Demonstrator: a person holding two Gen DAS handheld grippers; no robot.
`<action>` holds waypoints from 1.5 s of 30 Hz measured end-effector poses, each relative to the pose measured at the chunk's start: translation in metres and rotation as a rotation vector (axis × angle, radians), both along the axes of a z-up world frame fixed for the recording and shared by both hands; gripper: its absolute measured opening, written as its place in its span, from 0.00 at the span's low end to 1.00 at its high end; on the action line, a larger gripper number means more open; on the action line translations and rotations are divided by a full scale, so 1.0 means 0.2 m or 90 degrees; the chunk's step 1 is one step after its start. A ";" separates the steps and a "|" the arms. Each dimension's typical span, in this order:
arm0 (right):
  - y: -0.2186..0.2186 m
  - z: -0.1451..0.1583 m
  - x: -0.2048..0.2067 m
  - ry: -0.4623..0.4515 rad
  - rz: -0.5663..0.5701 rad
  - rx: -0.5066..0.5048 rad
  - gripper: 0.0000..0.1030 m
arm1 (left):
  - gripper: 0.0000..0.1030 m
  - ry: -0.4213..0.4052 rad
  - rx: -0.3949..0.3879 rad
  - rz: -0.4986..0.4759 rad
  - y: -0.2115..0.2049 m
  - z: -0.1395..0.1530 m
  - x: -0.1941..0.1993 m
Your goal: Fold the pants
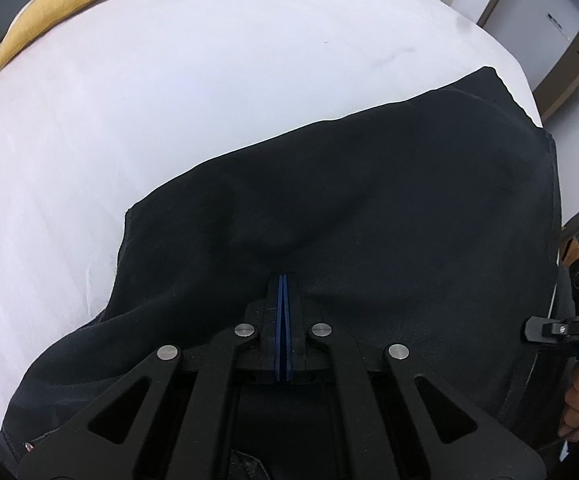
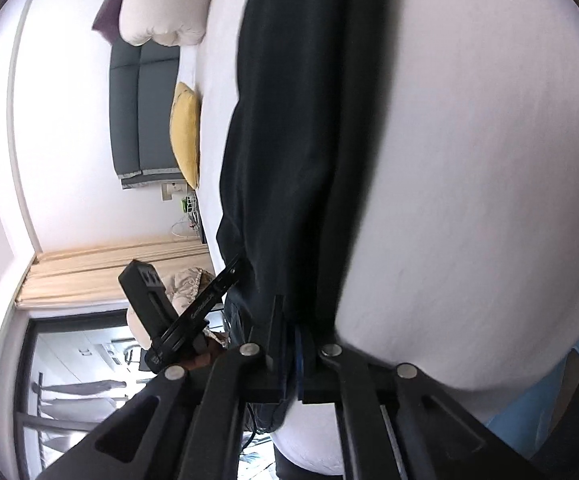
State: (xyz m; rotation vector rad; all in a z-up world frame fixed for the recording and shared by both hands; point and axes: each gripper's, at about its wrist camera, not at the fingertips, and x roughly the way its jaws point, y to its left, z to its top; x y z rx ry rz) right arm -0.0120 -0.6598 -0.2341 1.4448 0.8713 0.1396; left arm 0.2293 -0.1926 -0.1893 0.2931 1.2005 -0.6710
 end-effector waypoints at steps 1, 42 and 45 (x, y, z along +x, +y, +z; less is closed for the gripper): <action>0.01 0.01 0.00 0.001 0.005 -0.017 0.01 | 0.00 0.002 -0.003 0.001 0.00 0.00 0.00; -0.22 0.03 -0.04 -0.011 -0.065 -0.059 0.00 | 0.02 -0.064 0.028 -0.024 -0.43 -0.06 0.17; -0.21 0.01 -0.06 -0.020 -0.074 -0.039 0.00 | 0.02 -0.063 0.021 -0.019 -0.42 -0.06 0.21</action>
